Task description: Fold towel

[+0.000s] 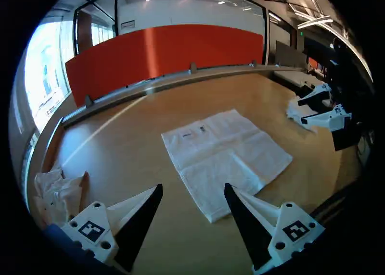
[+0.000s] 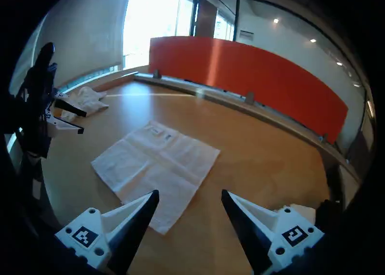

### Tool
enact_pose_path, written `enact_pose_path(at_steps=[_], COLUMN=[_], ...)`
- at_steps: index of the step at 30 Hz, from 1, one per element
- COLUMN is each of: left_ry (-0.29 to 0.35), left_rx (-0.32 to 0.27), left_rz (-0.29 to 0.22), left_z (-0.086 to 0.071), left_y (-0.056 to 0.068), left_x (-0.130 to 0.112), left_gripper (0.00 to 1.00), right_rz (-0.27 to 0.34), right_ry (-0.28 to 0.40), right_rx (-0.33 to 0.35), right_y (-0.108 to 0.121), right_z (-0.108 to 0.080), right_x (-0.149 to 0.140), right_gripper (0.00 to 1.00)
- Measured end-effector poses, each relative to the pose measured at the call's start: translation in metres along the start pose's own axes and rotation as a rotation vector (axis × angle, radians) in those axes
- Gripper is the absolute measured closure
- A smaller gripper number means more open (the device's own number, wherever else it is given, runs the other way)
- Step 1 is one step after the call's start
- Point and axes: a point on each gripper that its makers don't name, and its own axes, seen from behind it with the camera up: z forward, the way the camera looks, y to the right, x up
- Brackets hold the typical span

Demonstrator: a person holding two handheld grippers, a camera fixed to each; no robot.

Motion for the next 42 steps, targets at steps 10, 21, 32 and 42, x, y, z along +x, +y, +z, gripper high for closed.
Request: enact_pose_path(at_steps=[10, 21, 32, 42], left_ry=[-0.105, -0.166, -0.207, -0.213], left_rx=[-0.054, -0.087, -0.121, -0.124], left_rz=[0.036, 0.077, 0.07, 0.065], left_z=[0.03, 0.054, 0.065, 0.065], left_y=[0.02, 0.035, 0.048, 0.051], left_x=[-0.052, -0.082, -0.096, -0.097], left_gripper=[0.06, 0.06, 0.07, 0.21], right_rz=[-0.013, -0.022, -0.013, -0.021], right_ry=[-0.076, -0.155, -0.197, -0.207], right_rx=[0.051, 0.076, 0.1, 0.124], right_y=[-0.023, -0.029, -0.032, -0.038], right_z=[0.025, 0.042, 0.049, 0.052], right_x=[-0.041, -0.085, -0.107, -0.114], right_gripper=[0.0, 0.01, 0.19, 0.36])
